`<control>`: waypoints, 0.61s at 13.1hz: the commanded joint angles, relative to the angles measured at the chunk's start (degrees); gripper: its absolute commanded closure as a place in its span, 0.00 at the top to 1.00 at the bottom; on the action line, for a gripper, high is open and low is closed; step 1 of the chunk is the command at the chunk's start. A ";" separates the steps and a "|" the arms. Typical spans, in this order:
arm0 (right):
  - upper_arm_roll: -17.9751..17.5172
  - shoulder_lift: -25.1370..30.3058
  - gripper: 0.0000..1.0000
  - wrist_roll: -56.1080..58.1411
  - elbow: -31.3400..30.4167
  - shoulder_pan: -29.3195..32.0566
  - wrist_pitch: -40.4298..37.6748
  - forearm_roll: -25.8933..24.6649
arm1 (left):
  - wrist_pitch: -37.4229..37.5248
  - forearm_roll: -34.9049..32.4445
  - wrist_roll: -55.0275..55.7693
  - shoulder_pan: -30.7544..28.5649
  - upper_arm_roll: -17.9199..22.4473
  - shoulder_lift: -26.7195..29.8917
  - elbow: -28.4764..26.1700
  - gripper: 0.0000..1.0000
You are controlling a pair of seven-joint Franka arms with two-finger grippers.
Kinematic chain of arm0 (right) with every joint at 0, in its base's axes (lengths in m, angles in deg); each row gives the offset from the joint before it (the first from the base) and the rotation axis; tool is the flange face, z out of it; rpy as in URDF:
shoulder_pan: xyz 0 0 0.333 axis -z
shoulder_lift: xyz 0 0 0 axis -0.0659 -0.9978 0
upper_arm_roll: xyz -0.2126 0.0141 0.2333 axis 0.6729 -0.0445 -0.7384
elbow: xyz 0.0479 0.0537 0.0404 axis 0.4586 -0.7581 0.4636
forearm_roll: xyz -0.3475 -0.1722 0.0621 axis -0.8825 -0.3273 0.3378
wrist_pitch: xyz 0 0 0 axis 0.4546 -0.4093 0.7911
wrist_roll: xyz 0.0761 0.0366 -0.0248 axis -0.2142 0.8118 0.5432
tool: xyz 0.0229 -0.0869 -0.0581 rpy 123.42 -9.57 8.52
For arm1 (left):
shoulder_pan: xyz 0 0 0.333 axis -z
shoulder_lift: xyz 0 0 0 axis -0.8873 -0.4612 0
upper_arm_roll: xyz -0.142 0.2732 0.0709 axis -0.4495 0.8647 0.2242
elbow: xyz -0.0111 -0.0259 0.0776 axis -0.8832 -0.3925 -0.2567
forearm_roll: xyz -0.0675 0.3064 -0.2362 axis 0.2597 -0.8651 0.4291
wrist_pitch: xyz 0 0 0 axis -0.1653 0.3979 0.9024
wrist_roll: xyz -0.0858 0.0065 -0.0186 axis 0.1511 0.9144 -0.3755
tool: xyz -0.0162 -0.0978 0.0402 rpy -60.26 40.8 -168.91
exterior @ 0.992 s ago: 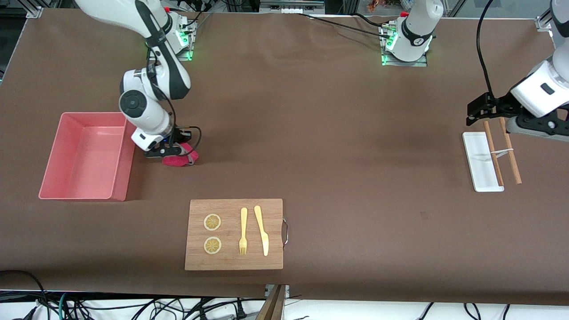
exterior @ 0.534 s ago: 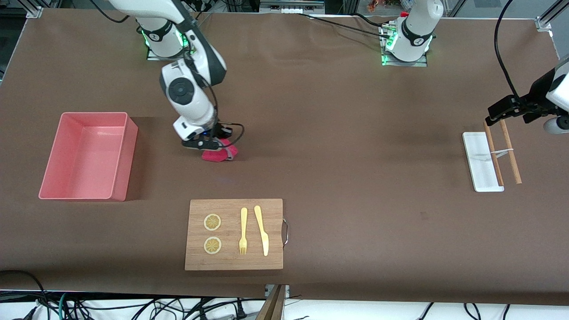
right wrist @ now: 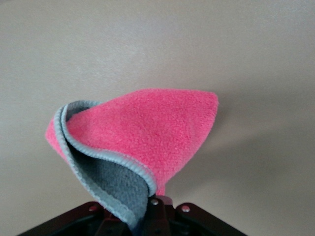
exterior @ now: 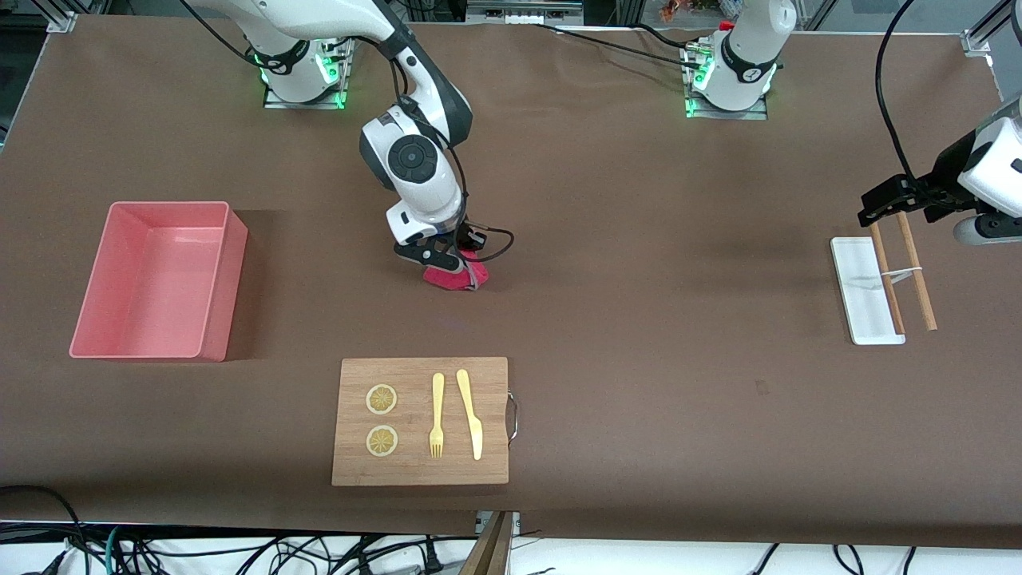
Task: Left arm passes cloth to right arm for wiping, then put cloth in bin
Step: 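Wipe the table with the cloth, sliding the right gripper toward the cutting board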
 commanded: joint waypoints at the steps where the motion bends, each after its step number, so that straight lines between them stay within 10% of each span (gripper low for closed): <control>1: 0.47 -0.54 0.00 2.81 1.20 1.17 -2.81 1.10 | 0.08 0.13 0.64 -0.34 -1.07 0.15 0.23 1.00; 8: 3.11 1.04 0.00 23.37 -2.93 12.23 -6.33 1.45 | 0.79 0.05 0.64 -0.34 -1.77 0.15 0.58 1.00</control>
